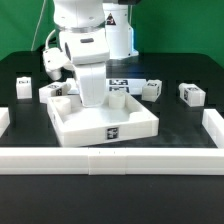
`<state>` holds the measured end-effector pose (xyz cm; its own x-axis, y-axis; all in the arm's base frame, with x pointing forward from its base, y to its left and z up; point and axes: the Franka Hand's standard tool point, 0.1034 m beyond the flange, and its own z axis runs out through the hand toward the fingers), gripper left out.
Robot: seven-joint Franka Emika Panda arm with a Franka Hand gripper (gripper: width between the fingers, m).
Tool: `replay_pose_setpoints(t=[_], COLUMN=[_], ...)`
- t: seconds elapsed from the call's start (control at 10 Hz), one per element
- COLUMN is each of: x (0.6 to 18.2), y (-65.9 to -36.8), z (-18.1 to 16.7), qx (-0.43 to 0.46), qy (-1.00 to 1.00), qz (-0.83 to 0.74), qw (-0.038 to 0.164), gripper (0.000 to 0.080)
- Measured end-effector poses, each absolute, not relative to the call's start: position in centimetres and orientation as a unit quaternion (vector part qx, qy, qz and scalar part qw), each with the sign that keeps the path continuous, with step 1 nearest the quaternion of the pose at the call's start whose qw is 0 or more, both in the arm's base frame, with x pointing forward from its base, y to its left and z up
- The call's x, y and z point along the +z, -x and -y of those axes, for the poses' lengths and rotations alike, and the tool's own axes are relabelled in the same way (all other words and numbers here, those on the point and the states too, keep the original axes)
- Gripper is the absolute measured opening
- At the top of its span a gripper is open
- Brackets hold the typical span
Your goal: Assemble one leg
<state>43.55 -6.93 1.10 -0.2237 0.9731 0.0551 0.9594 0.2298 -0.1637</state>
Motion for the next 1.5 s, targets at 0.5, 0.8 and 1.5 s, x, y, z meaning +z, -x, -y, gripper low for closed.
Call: replay_pose_setpoints(t=[0.5, 0.8, 1.5], x=[1.1, 1.1, 1.2], y=[-43.6, -44.1, -47.1], z=[6.9, 4.0, -4.3], qx=[0.047, 0.040, 0.025], qy=[0.619, 0.656, 0.700], qz=[0.781, 0.751, 0.711], qw=[0.073, 0.063, 0.056], gripper=[0.0074, 0.0074, 0.0074])
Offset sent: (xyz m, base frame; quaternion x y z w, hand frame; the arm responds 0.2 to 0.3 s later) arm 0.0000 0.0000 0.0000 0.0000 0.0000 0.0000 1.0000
